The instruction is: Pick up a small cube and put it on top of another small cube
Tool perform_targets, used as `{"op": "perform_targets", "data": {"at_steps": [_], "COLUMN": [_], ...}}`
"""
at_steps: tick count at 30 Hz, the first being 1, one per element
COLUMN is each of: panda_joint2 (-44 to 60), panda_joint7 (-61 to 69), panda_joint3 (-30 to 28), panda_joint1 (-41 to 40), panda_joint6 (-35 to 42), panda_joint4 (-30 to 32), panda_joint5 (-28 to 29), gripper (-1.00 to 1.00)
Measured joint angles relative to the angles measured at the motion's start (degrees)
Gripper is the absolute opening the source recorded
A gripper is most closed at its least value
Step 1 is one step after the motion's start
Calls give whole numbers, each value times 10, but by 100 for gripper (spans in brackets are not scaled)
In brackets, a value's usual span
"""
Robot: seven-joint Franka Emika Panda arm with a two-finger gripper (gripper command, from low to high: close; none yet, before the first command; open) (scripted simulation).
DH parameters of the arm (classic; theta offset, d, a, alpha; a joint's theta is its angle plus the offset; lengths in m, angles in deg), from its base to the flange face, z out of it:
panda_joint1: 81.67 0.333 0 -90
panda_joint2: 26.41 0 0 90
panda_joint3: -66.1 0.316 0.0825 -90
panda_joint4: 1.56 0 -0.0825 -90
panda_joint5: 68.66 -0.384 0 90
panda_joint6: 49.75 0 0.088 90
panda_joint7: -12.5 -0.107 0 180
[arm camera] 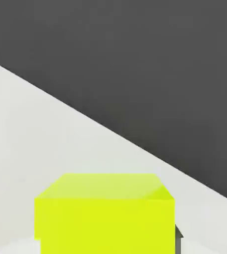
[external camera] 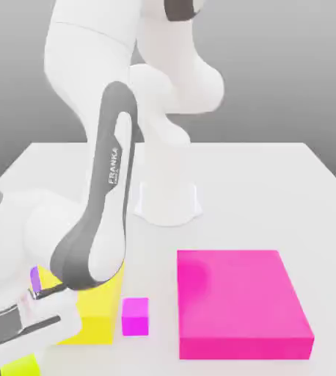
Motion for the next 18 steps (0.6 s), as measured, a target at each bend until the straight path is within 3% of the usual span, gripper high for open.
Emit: {"op": "perform_targets", "data": {"at_steps": [6,12,18], "panda_joint2": [-96,-192,-310], "panda_joint7": [-70,-177,-314], "panda_joint3": [-44,-83,-100], "panda_joint1": [44,66,46], "panda_joint6": [77,119,145], "panda_joint4": [33,102,186], "panda_joint5": [49,83,155], "gripper": [-100,-100,-100]}}
